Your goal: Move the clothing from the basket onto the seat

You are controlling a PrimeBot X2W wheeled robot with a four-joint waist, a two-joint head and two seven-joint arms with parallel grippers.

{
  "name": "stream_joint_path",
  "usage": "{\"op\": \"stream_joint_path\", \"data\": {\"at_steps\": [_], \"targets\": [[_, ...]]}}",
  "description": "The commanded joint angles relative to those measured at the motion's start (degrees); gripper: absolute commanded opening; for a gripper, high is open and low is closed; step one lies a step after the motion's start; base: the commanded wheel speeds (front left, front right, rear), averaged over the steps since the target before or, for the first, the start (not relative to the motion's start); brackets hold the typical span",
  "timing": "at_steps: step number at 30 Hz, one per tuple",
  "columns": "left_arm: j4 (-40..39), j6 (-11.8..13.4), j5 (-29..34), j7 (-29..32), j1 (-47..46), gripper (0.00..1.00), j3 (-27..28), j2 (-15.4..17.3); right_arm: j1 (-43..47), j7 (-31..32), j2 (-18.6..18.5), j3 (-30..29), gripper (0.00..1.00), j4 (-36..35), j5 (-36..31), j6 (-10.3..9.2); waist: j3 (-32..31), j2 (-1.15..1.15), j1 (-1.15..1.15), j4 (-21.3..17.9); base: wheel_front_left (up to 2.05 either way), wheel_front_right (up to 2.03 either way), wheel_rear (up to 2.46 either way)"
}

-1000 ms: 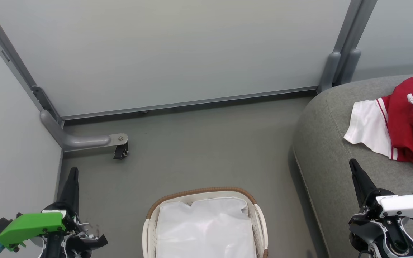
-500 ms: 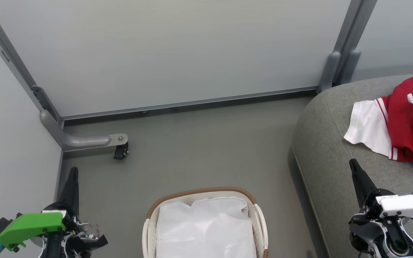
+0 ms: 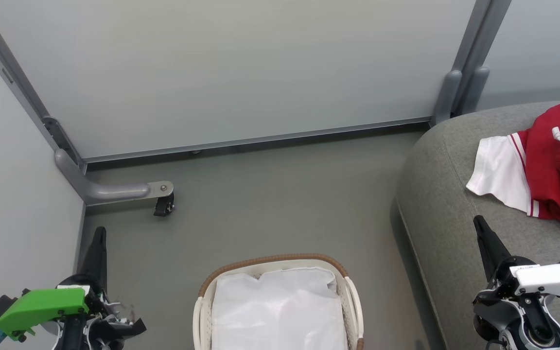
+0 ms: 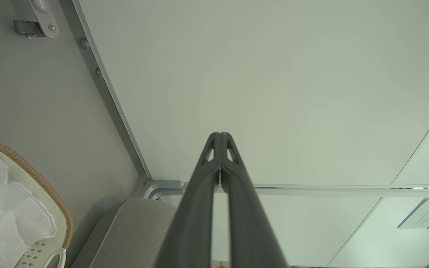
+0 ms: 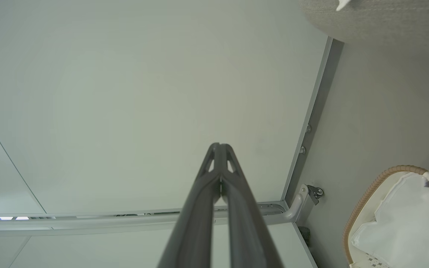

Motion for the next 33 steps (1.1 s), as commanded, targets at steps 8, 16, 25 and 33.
{"op": "stream_joint_path", "data": {"at_steps": [8, 16, 25, 33], "targets": [[0.0, -0.2, -0.2, 0.2, -0.6, 0.0, 0.1, 0.3, 0.6, 0.1, -0.3, -0.1, 0.0, -0.2, 0.2, -0.02, 0.0, 0.0, 0.0, 0.0, 0.0, 0.0, 0.0], [-0.1, -0.2, -0.2, 0.2, -0.6, 0.0, 0.1, 0.3, 0.6, 0.1, -0.3, -0.1, 0.0, -0.2, 0.2, -0.02, 0.0, 0.0, 0.0, 0.0, 0.0, 0.0, 0.0], [-0.1, -0.2, -0.2, 0.2, -0.6, 0.0, 0.1, 0.3, 0.6, 0.1, -0.3, -0.1, 0.0, -0.2, 0.2, -0.02, 0.0, 0.0, 0.0, 0.0, 0.0, 0.0, 0.0], [0.0, -0.2, -0.2, 0.2, -0.6, 0.0, 0.1, 0.3, 0.6, 0.1, -0.3, -0.1, 0.0, -0.2, 0.2, -0.02, 0.0, 0.0, 0.0, 0.0, 0.0, 0.0, 0.0]]}}
